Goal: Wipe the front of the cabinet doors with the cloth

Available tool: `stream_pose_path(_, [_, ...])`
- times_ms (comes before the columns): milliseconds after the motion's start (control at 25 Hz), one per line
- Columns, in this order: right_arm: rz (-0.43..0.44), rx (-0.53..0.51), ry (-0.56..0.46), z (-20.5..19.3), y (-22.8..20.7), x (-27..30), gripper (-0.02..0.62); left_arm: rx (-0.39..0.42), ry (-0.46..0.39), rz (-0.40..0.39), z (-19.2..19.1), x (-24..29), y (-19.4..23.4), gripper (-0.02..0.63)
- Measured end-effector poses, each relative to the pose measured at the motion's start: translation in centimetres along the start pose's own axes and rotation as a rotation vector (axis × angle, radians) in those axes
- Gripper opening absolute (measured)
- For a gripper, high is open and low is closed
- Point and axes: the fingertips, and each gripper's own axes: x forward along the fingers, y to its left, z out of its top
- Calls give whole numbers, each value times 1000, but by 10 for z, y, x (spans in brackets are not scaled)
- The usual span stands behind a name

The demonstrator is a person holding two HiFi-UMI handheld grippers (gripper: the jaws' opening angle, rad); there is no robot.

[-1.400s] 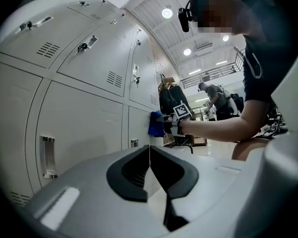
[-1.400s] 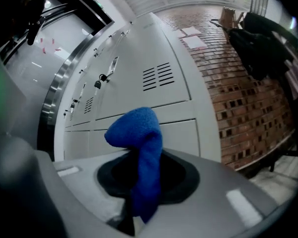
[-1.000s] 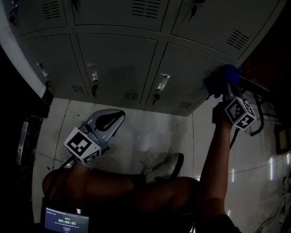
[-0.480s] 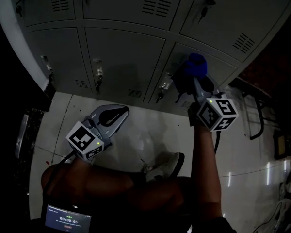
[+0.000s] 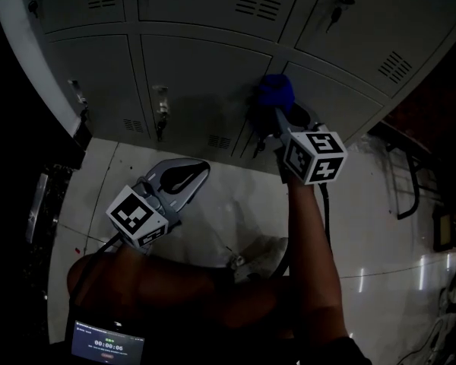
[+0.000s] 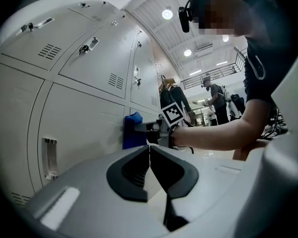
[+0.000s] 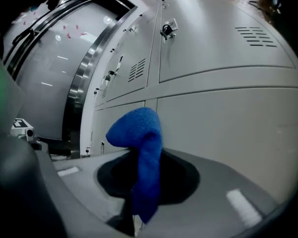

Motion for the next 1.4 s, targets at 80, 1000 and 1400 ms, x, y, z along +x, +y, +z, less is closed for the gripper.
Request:
stream_pose_path(80, [-2,0,10,-7,0,0,74,-1,1,1,0,0,0,11])
stream_pose_path(1000, [-191,66,-25,-40,-79,-55,74,14,27,-17,-8,0,-9,11])
stream_pose_path(1400, [-363,109,-49,-50,-142,-107,74,21,32,-16,-9,-1,-11,11])
